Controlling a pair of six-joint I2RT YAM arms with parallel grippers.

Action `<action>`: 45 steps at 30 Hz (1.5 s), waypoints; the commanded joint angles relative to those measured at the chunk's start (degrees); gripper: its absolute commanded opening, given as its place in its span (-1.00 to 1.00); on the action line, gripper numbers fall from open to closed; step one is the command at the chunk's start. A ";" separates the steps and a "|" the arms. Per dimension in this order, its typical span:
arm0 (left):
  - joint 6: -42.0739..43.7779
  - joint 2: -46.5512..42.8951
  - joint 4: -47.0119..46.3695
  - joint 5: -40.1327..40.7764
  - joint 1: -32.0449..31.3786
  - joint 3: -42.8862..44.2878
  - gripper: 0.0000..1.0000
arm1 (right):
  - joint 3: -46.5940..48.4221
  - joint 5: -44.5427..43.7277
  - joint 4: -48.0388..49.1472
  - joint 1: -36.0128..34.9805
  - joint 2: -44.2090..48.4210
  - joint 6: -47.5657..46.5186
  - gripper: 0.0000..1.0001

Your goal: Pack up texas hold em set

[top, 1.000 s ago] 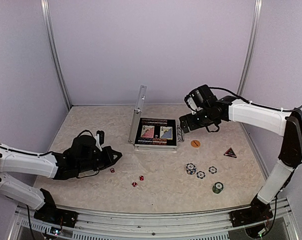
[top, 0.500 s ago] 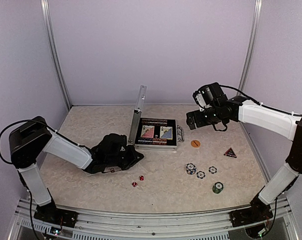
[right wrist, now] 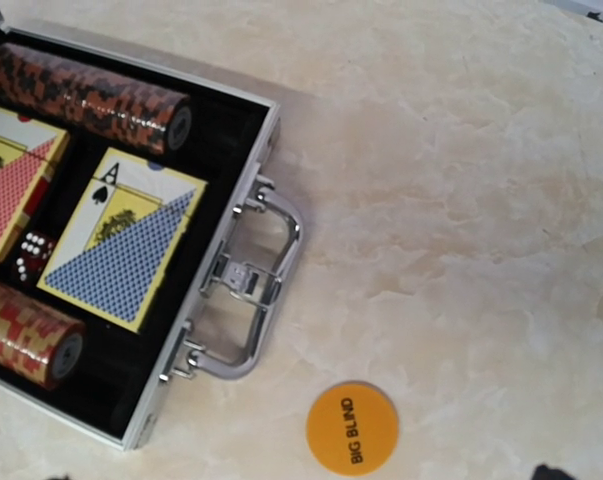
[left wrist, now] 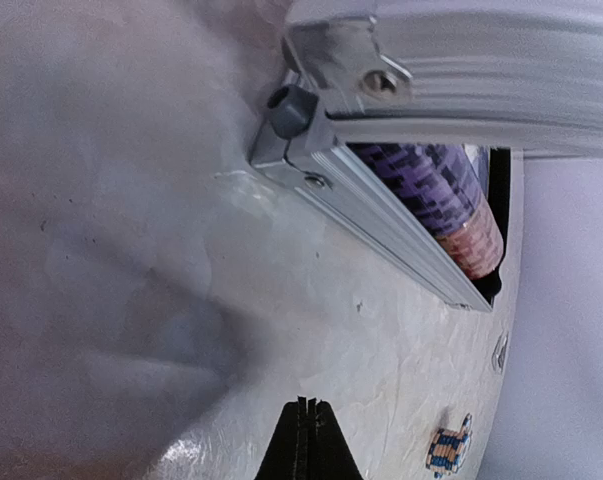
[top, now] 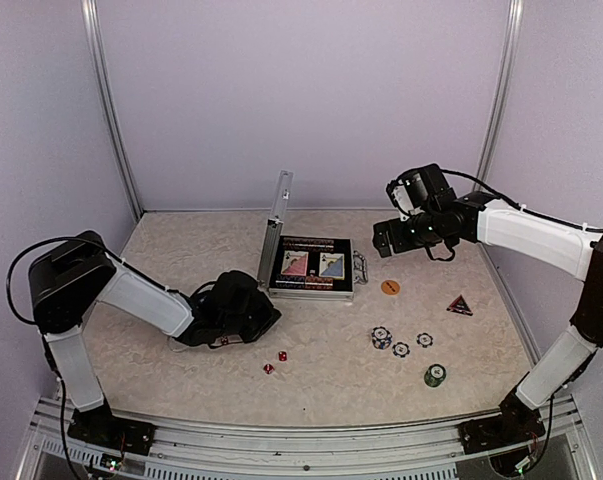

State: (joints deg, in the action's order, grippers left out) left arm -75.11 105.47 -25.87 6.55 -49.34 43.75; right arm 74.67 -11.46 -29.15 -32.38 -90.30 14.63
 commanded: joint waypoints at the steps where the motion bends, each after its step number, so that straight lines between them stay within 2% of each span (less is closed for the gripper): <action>1: -2.78 2.10 5.85 5.40 -0.40 3.81 -1.00 | 0.34 0.65 0.93 0.59 0.58 -0.29 0.99; 9: -4.89 3.41 10.38 10.40 0.39 6.70 -1.00 | 0.02 0.53 0.55 0.61 1.32 -0.17 0.99; 45: -7.55 9.96 4.86 7.58 5.25 9.13 -1.00 | -0.38 0.38 0.81 2.14 0.47 -0.40 0.99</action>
State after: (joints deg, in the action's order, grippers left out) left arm -82.74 113.34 -22.50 14.83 -44.93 51.92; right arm 74.67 -11.35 -28.93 -30.98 -90.08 14.46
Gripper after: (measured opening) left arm 0.005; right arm 0.995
